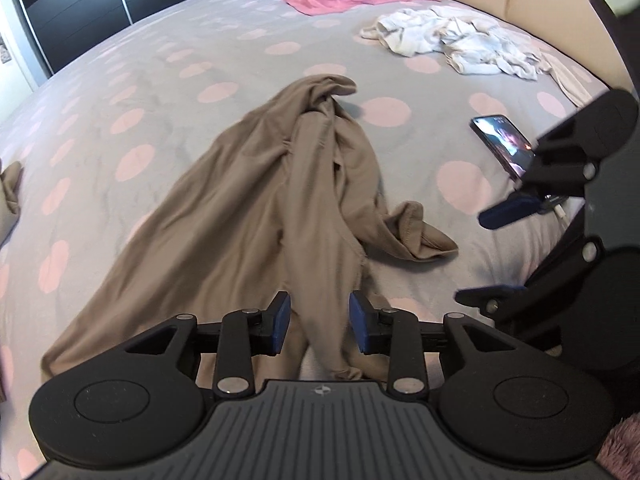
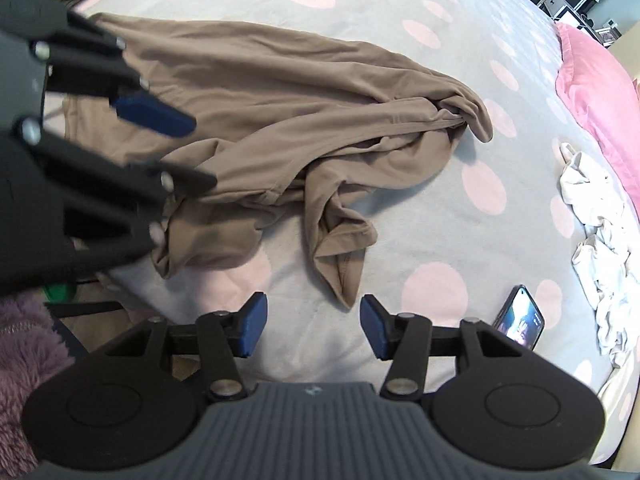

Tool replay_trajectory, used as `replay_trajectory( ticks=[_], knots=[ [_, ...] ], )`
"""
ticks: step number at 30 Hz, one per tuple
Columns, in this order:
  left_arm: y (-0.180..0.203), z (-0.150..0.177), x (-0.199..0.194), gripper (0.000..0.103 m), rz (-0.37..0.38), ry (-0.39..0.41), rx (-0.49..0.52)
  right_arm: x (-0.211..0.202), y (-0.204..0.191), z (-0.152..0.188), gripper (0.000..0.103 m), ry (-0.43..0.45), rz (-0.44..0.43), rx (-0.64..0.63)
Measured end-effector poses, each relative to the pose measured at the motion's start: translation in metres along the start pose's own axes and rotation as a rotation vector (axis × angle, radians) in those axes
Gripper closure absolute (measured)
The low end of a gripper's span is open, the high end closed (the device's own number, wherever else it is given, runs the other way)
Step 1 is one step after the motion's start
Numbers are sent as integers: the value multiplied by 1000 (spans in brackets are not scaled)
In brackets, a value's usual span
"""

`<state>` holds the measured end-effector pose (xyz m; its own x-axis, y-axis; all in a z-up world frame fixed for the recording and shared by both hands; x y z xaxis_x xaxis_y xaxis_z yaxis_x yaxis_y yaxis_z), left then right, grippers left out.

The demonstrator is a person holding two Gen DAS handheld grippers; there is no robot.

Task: Fold clothes

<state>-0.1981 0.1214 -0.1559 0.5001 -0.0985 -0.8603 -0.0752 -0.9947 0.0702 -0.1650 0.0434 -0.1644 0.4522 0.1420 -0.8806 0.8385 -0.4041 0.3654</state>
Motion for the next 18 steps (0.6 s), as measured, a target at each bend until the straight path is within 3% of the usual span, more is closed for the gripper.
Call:
replay_trajectory(
  ticks=[5, 12, 15, 18],
  knots=[
    [9, 3, 15, 73, 12, -28, 28, 7, 0, -1, 50, -3, -14, 6],
    [2, 9, 35, 73, -26, -60, 36, 20, 3, 3, 49, -33, -18, 22],
    [-6, 8, 38, 92, -46, -48, 10, 23, 5, 4, 49, -42, -14, 29],
    [-21, 3, 30, 101, -56, -16, -53, 23, 6, 4, 49, -50, -13, 28]
  ],
)
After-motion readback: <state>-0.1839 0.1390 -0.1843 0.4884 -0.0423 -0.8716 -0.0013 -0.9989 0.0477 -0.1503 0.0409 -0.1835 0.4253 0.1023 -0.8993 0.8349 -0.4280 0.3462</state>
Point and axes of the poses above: each gripper's, at about its wrist camera, not at the fingertips, and x roughly the way its jaws point, y to its right, z to its underside, the point moved 10 cm from there along x, roughly the way its jaws point, and after that the axes turned 10 degrees about z, right-handed, at the moved point
